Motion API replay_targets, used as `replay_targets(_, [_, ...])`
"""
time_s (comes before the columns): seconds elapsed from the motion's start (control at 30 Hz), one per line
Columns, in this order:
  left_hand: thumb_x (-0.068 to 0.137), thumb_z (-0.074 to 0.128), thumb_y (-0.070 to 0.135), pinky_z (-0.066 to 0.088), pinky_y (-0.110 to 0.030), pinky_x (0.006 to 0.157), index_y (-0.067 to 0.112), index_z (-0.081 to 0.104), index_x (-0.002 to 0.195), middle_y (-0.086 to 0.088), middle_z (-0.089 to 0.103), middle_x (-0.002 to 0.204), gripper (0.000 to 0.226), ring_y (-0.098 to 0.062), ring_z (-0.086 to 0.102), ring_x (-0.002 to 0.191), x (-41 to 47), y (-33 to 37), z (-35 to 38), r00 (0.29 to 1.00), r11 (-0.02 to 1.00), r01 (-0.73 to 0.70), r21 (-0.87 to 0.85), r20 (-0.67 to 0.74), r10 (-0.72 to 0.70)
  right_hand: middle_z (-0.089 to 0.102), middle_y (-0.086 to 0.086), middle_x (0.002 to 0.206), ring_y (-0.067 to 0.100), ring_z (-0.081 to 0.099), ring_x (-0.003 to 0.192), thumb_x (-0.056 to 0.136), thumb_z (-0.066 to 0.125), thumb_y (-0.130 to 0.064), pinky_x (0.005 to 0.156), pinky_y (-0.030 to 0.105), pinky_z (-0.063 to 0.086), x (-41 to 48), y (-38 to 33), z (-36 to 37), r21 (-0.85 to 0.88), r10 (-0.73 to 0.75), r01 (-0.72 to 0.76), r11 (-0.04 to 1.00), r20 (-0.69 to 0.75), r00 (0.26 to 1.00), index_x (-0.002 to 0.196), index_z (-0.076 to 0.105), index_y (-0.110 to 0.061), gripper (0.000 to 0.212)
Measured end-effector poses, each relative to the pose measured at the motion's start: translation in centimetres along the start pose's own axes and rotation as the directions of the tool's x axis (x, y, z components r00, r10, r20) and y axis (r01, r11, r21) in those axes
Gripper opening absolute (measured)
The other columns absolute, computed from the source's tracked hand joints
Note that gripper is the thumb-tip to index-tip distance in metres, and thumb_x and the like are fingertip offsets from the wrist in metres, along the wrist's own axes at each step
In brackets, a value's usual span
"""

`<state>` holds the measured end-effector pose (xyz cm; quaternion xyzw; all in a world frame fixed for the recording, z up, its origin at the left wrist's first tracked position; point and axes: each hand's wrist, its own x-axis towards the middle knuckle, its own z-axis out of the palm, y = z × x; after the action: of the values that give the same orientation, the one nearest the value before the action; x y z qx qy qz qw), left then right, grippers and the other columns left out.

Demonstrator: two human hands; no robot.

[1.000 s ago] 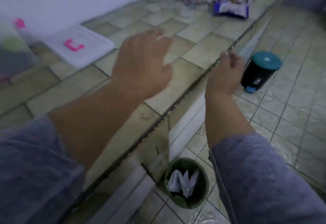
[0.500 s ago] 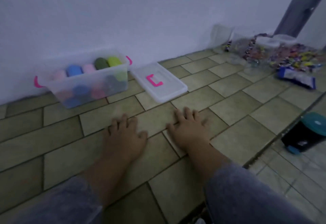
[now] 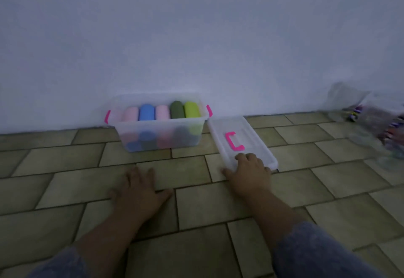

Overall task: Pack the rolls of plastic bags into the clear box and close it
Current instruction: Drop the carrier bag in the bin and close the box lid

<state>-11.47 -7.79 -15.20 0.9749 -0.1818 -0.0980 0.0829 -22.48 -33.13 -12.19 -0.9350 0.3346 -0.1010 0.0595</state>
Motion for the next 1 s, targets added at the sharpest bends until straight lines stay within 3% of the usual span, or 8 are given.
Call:
replay_targets(0.23, [0.061,-0.001,0.091,0.004,-0.063,0.108,0.04,-0.005,0.146,-0.007,-0.011,0.158,0.1,-0.03,-0.007,0.144,0.2,-0.7,0.9,0.999,0.998,0.024,0.056,-0.039,-0.022,0.058,0.001,0.095,0.023,0.056,0.088,0.079,0.057,-0.043,0.073,0.035,0.046,6.3,-1.6,0.7,0.035,-0.065,0.059,0.998,0.203,0.977,0.104,0.054,-0.02,0.034])
replay_targets(0.47, [0.068,0.003,0.087,0.002,-0.063,0.109,0.039,-0.005,0.147,-0.008,-0.012,0.158,0.093,-0.031,-0.009,0.144,-0.6,-0.2,0.6,0.997,0.996,0.029,0.08,-0.067,-0.023,0.053,0.0,0.067,0.011,0.046,0.058,0.076,0.067,-0.036,0.049,0.022,0.026,9.2,-1.0,-9.0,0.308,-0.034,0.028,0.951,0.014,0.999,0.08,0.063,-0.009,0.028])
replay_targets(0.67, [0.073,0.012,0.084,-0.003,-0.061,0.109,0.038,-0.006,0.148,-0.008,-0.016,0.158,0.09,-0.031,-0.015,0.143,-0.7,-0.1,0.3,0.998,0.998,0.048,0.049,-0.031,-0.046,0.059,-0.007,0.06,0.007,0.052,0.055,0.061,0.069,-0.03,0.05,0.021,0.031,6.7,-4.7,-19.6,0.379,-0.376,0.407,0.831,-0.156,0.914,0.063,0.06,-0.023,0.012])
replay_targets(0.77, [0.071,0.015,0.085,-0.003,-0.06,0.109,0.037,-0.005,0.148,-0.006,-0.017,0.158,0.092,-0.03,-0.016,0.143,-0.7,0.0,-0.1,0.999,0.999,0.045,0.021,-0.005,-0.045,0.054,-0.008,0.058,0.004,0.047,0.051,0.058,0.072,-0.024,0.049,0.022,0.033,6.5,-8.6,-18.8,0.359,-0.541,0.547,0.757,-0.126,0.831,0.067,0.059,-0.025,0.016])
replay_targets(0.83, [0.075,0.027,0.08,0.0,-0.057,0.11,0.036,-0.001,0.149,0.0,-0.01,0.159,0.09,-0.025,-0.007,0.145,-0.6,-0.1,-0.6,0.996,0.991,0.074,-0.114,-0.046,-0.079,0.051,-0.008,0.063,0.008,0.047,0.057,0.059,0.073,-0.02,0.052,0.023,0.033,7.0,-10.7,-16.3,0.333,-0.613,0.612,0.718,-0.116,0.782,0.071,0.058,-0.025,0.019])
replay_targets(0.9, [0.085,0.05,0.056,0.02,-0.05,0.111,0.029,0.022,0.146,-0.004,0.02,0.155,0.072,-0.024,0.018,0.142,0.0,-0.3,-1.6,0.948,0.842,0.093,-0.531,-0.21,-0.238,0.049,-0.008,0.071,0.015,0.048,0.067,0.062,0.071,-0.018,0.058,0.026,0.035,8.1,-11.7,-13.4,0.314,-0.64,0.636,0.705,-0.104,0.761,0.076,0.058,-0.024,0.019])
replay_targets(0.97, [0.087,0.062,0.024,0.044,-0.045,0.096,0.024,0.041,0.133,-0.01,0.053,0.13,0.051,-0.032,0.045,0.126,1.2,-1.3,-3.4,0.84,0.478,-0.015,-0.878,-0.271,-0.471,0.05,-0.003,0.077,0.019,0.05,0.076,0.066,0.07,-0.017,0.064,0.028,0.036,9.4,-11.9,-11.0,0.297,-0.625,0.621,0.725,-0.094,0.775,0.08,0.06,-0.02,0.018])
replay_targets(1.0, [0.086,0.063,0.017,0.046,-0.046,0.093,0.022,0.042,0.133,-0.013,0.055,0.126,0.052,-0.035,0.049,0.121,1.9,-2.0,-4.5,0.783,0.367,-0.048,-0.929,-0.263,-0.564,0.05,-0.002,0.079,0.02,0.051,0.079,0.067,0.07,-0.017,0.066,0.029,0.036,10.0,-11.8,-10.1,0.281,-0.615,0.61,0.741,-0.082,0.784,0.082,0.061,-0.018,0.018])
